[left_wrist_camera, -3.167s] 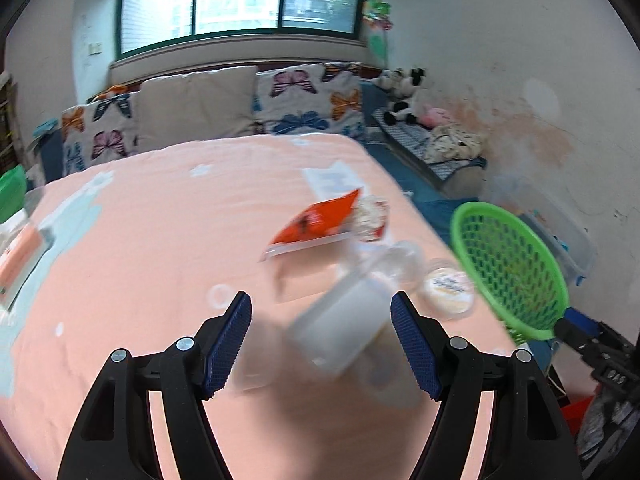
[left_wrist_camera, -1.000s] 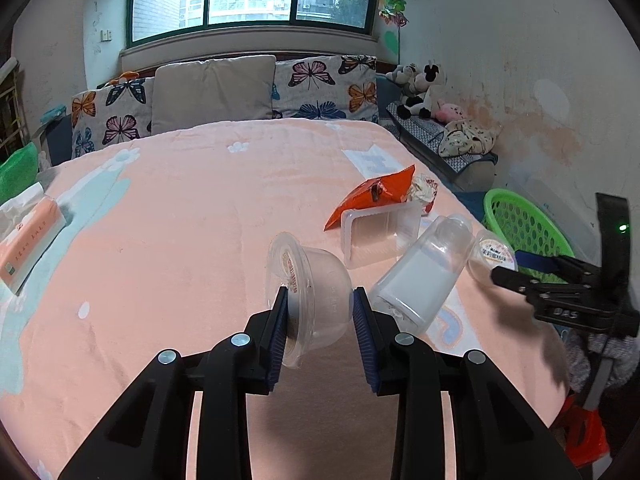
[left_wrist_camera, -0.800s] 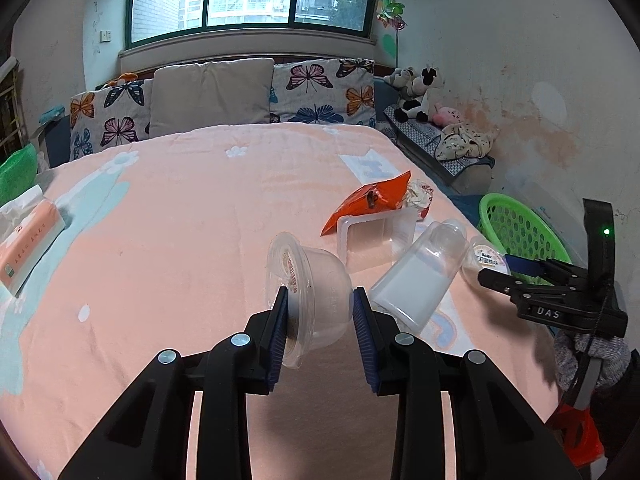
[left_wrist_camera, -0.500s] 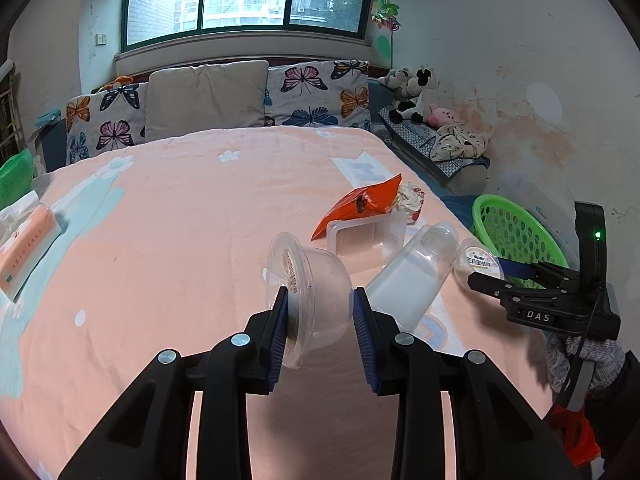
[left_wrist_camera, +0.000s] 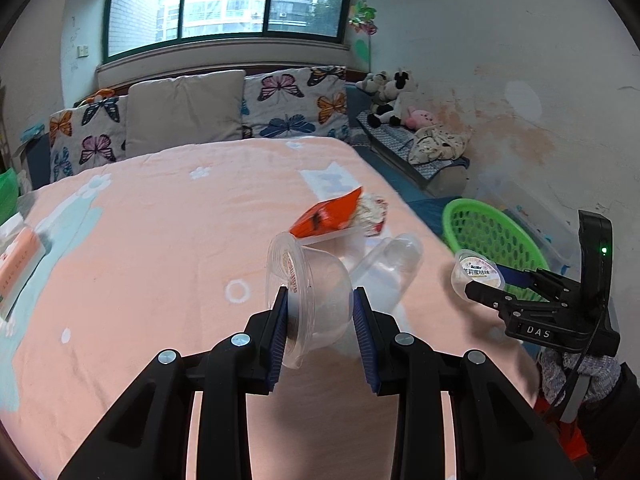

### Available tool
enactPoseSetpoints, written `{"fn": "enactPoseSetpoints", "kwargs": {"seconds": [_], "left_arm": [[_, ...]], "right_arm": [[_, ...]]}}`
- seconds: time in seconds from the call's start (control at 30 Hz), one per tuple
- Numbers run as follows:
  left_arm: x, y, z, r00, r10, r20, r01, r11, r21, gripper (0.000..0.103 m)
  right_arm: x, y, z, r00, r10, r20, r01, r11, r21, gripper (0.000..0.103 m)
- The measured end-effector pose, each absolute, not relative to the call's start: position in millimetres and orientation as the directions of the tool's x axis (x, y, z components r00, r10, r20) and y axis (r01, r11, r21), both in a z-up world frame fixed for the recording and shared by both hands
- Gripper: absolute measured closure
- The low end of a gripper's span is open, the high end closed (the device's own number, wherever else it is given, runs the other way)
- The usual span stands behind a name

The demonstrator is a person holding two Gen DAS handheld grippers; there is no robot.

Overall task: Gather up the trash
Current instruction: 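Drop the pudding cup into the basket with the right tool while the left tool follows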

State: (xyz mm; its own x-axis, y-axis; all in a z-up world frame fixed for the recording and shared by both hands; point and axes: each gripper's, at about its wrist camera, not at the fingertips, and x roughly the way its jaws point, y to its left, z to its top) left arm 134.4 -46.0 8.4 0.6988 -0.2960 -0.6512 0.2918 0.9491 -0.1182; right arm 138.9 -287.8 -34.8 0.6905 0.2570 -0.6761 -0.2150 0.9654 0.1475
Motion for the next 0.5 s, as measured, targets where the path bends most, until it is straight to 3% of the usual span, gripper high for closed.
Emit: {"fn": "enactPoseSetpoints", "kwargs": {"seconds": [0.5], "left_arm": [[154,-129,25,0.653,-0.393,-0.648,0.424,0.898,-0.118,0.072]], "right_arm": [[127,-362,-28,0.720,0.131,-0.682,-0.061,0.990,0.126,0.035]]}}
